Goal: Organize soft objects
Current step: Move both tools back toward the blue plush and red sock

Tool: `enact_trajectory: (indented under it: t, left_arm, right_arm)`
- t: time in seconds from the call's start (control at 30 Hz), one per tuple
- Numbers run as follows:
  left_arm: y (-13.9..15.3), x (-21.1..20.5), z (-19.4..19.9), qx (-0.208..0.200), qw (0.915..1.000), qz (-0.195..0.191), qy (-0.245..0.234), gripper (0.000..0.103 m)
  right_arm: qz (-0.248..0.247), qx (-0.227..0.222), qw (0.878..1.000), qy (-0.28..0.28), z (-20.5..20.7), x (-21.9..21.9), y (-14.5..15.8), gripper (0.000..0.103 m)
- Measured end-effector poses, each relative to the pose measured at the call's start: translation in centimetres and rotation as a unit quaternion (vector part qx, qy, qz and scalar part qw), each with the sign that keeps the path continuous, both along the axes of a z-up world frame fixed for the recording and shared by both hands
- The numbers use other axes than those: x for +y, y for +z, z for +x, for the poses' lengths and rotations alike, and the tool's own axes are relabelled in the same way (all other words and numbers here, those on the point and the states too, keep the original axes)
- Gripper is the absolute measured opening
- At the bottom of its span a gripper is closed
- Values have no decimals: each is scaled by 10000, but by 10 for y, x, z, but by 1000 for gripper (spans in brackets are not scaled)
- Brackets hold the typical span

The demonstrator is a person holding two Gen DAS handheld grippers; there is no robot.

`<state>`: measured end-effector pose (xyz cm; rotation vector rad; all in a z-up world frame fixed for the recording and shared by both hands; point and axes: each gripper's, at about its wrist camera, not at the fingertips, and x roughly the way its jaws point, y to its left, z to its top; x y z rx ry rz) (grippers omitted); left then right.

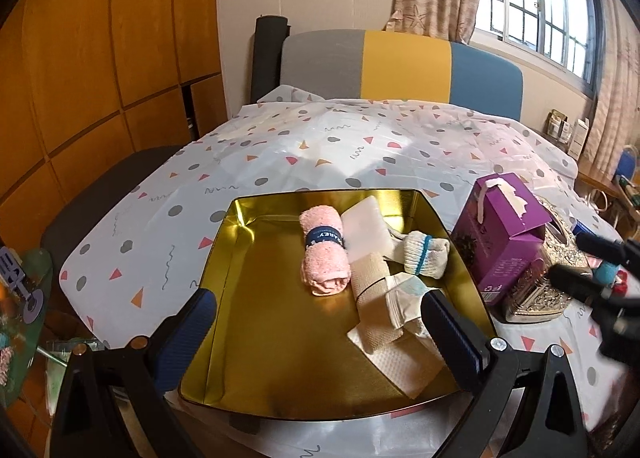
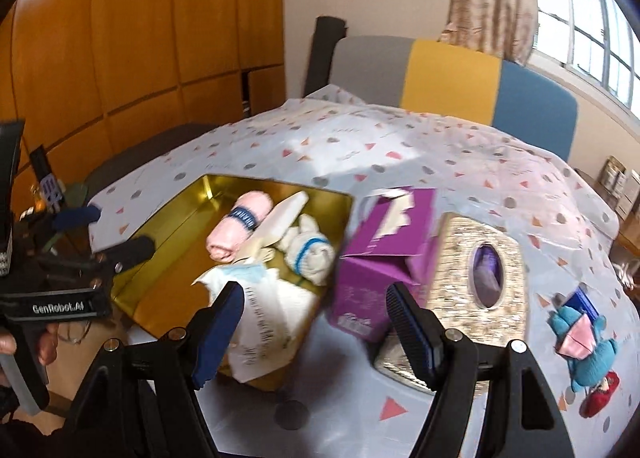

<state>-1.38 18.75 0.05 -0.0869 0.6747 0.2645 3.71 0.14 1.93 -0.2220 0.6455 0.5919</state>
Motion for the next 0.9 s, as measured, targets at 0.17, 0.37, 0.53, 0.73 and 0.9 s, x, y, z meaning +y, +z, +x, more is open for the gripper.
enact_trajectory:
  t: [0.17,0.37,0.53,0.73,0.9]
  left_arm:
    - [2,-6,1,-2,9999,-20,-112,103]
    - [1,-17,3,49,9997,58,-244,103]
    - [0,-30,6,90,9990,145,-407,103]
    - [1,-46,9,113,9974,234,-671,103]
    - [4,-58,12,129,9959,271,-858,103]
  right_arm:
    - [276,-52,9982,-525,12,-41,11,75]
    - [501,-18,9895,-1352,31,-104,19,75]
    - [523,-9,9765,-2092,40,-157,20,75]
    - [822,98,9474,-3091,50,-228,18,75]
    - [1186,188,9135,-3888,55,-284,15,75]
